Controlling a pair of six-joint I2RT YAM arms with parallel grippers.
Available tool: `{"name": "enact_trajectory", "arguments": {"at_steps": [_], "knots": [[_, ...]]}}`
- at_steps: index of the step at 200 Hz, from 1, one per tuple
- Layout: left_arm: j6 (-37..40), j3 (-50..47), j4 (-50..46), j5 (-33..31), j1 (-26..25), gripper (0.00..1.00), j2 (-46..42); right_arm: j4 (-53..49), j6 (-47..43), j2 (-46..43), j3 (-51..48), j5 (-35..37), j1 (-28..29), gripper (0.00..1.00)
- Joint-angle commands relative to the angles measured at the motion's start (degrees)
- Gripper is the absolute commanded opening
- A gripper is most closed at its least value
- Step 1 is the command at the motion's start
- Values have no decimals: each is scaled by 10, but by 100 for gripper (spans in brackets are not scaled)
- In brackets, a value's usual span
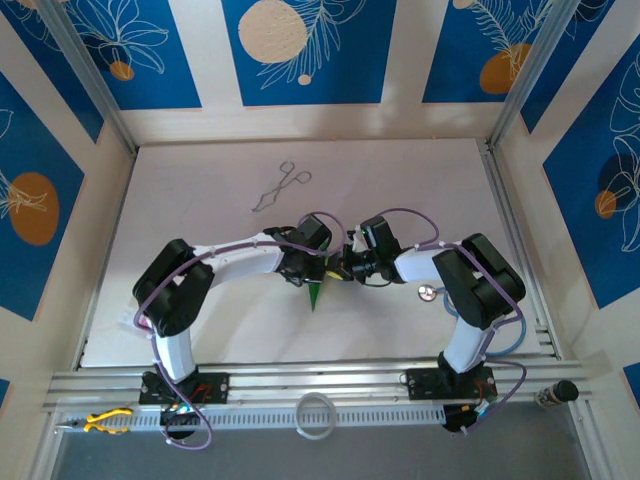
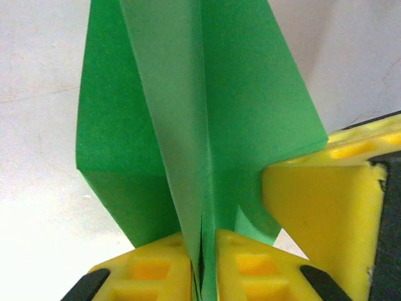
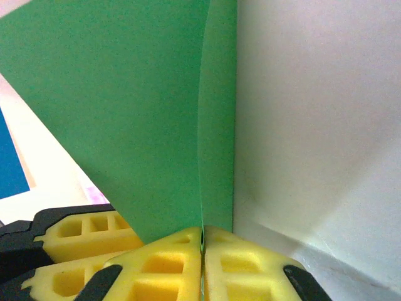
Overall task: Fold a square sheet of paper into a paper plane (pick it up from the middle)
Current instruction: Move a paper plane to the center of the table.
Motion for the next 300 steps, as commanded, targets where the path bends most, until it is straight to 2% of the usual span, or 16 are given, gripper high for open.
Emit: {"name": "enact_trajectory", "arguments": {"at_steps": [1, 78, 119, 155, 194, 300], "knots": [[-6, -6, 2, 11, 1, 17, 11, 5, -1, 7, -5, -18, -3, 9], [-8, -5, 13, 26, 1, 17, 19, 4, -1, 6, -8, -18, -3, 9], [-8, -3, 2, 9, 1, 10, 18, 2, -2, 0, -11, -17, -4, 10], [-7, 5, -33, -40, 1, 9, 5, -41, -22, -36, -13, 0, -11, 22], [2, 28, -85, -84, 1, 9, 4, -93, -44, -95, -35, 37, -26, 28], [0, 41, -86, -65, 1, 13, 29, -90, -39, -125, -72, 36, -41, 28]]}}
